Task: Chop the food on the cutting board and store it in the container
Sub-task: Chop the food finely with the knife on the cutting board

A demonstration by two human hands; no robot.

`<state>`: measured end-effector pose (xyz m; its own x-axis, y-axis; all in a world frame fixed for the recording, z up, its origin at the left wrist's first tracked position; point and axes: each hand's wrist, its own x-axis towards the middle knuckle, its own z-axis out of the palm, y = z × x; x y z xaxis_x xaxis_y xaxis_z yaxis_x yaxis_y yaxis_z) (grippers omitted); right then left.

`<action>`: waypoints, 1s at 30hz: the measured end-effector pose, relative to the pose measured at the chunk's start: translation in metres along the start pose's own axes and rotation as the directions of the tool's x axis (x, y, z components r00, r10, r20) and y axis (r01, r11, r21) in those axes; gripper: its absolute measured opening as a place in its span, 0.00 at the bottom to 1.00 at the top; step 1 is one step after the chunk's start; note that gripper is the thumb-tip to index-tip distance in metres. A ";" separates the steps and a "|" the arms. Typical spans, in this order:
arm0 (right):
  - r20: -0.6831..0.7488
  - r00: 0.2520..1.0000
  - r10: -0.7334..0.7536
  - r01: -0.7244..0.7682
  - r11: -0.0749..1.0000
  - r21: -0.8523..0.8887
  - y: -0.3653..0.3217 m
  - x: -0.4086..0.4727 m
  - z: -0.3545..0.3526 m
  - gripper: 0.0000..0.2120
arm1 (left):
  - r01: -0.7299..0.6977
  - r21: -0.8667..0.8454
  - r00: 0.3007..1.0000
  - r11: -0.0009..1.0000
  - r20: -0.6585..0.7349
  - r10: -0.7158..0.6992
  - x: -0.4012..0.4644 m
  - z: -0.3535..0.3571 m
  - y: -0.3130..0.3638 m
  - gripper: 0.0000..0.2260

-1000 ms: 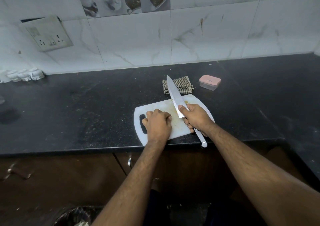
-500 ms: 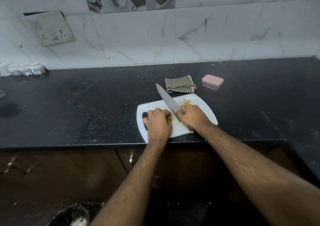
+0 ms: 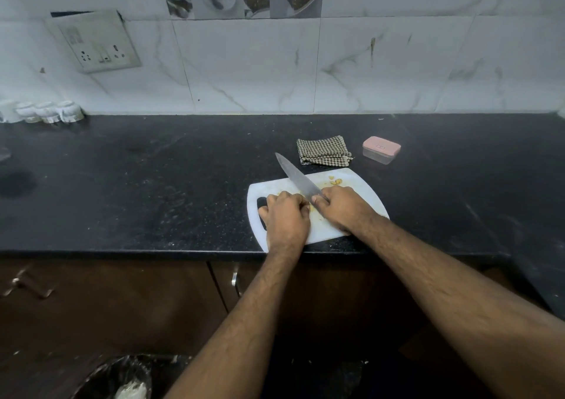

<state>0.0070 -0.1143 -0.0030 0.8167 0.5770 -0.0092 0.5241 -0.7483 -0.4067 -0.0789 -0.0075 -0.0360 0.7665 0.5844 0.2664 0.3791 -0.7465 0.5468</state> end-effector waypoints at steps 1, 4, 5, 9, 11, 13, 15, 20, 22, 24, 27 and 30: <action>0.009 1.000 -0.002 0.002 1.000 -0.011 0.000 0.001 -0.001 0.17 | -0.002 0.000 1.000 1.000 0.000 0.002 0.000 0.000 0.000 0.08; 0.045 0.999 -0.008 0.011 0.997 -0.076 -0.004 0.005 -0.002 0.16 | -0.004 -0.007 1.000 1.000 -0.001 0.004 0.000 0.001 -0.001 0.08; 0.059 0.998 -0.013 0.020 0.994 -0.110 -0.007 0.007 -0.003 0.15 | -0.006 -0.006 1.000 1.000 -0.002 0.006 0.001 0.001 -0.001 0.08; 0.088 0.996 -0.021 0.039 0.977 -0.210 -0.019 0.009 -0.005 0.16 | 0.001 -0.003 1.000 1.000 0.001 -0.001 0.002 0.002 -0.003 0.08; 0.086 0.996 -0.023 0.042 0.973 -0.229 -0.020 0.010 -0.004 0.16 | 0.010 -0.010 1.000 1.000 -0.005 -0.010 0.002 0.002 -0.003 0.08; 0.086 0.996 -0.027 0.046 0.973 -0.228 -0.018 0.011 -0.003 0.15 | 0.017 -0.020 1.000 1.000 -0.015 -0.017 0.002 0.002 -0.002 0.08; 0.096 0.995 -0.004 0.024 0.978 -0.205 -0.018 0.011 -0.004 0.14 | 0.023 -0.022 1.000 0.999 -0.015 -0.023 0.001 0.000 -0.002 0.07; 0.095 0.995 0.030 -0.020 0.993 -0.114 -0.012 0.008 -0.005 0.16 | 0.044 -0.031 0.999 0.999 -0.011 -0.044 0.001 -0.001 -0.001 0.07; 0.086 0.996 0.037 -0.029 0.995 -0.096 -0.011 0.008 -0.004 0.17 | 0.053 -0.039 0.998 0.998 -0.018 -0.054 0.001 -0.002 0.000 0.06; 0.074 0.996 0.042 -0.037 0.997 -0.071 -0.008 0.007 -0.002 0.17 | 0.059 -0.045 0.998 0.997 -0.014 -0.059 0.002 -0.002 0.000 0.06; 0.079 0.996 0.046 -0.041 0.997 -0.059 -0.007 0.008 -0.002 0.17 | 0.062 -0.055 0.998 0.997 -0.015 -0.063 0.002 -0.002 0.000 0.05; 0.105 0.994 0.022 -0.008 0.991 -0.134 -0.011 0.012 -0.001 0.15 | 0.059 -0.068 0.998 0.996 -0.016 -0.061 0.002 -0.001 -0.002 0.06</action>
<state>0.0115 -0.0997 0.0018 0.7981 0.5915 -0.1145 0.5453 -0.7900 -0.2805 -0.0788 -0.0050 -0.0354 0.7337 0.6336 0.2455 0.3877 -0.6871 0.6145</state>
